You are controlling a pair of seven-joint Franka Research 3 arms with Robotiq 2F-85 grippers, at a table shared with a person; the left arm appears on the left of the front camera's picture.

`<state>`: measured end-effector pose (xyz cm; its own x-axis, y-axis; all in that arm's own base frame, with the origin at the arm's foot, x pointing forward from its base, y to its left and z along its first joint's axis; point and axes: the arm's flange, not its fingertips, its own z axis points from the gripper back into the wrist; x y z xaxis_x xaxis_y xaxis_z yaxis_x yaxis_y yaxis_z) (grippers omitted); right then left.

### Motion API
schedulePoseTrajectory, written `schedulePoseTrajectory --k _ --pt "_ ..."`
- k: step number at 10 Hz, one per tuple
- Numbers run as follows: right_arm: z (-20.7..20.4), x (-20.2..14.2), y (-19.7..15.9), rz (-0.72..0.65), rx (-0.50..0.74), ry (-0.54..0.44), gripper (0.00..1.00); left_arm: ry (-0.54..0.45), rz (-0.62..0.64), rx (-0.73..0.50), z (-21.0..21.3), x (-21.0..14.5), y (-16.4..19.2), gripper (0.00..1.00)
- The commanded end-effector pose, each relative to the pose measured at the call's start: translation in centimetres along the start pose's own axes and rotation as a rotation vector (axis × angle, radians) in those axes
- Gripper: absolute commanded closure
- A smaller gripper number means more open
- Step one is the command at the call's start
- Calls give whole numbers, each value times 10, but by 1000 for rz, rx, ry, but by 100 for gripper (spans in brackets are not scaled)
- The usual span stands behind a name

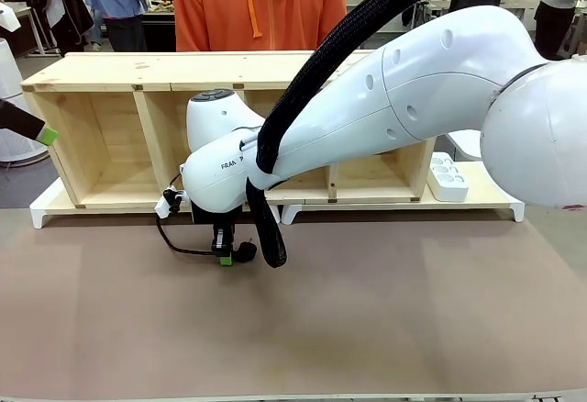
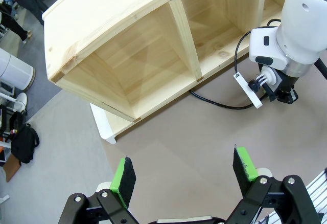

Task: Perform cable management.
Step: Pull the grasped Power Cable to the location of the Power Strip.

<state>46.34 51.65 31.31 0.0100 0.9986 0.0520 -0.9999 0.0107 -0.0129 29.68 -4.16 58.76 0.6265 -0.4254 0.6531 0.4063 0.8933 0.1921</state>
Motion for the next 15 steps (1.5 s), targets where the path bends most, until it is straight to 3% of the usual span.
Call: schedulePoseTrajectory --k 1,4,5,10,15 --pt "0 0 0 0 0 1 100 -1 1 1 -1 0 1 0" --pt "0 0 0 0 0 1 100 -1 1 1 -1 0 1 0" --pt "0 0 0 0 0 0 85 -1 1 1 -1 0 1 0" --pt "31 -20 41 -98 -18 -3 85 -1 1 1 -1 0 1 0" --pt "63 -83 87 -185 -36 -48 85 -1 1 1 -1 0 1 0"
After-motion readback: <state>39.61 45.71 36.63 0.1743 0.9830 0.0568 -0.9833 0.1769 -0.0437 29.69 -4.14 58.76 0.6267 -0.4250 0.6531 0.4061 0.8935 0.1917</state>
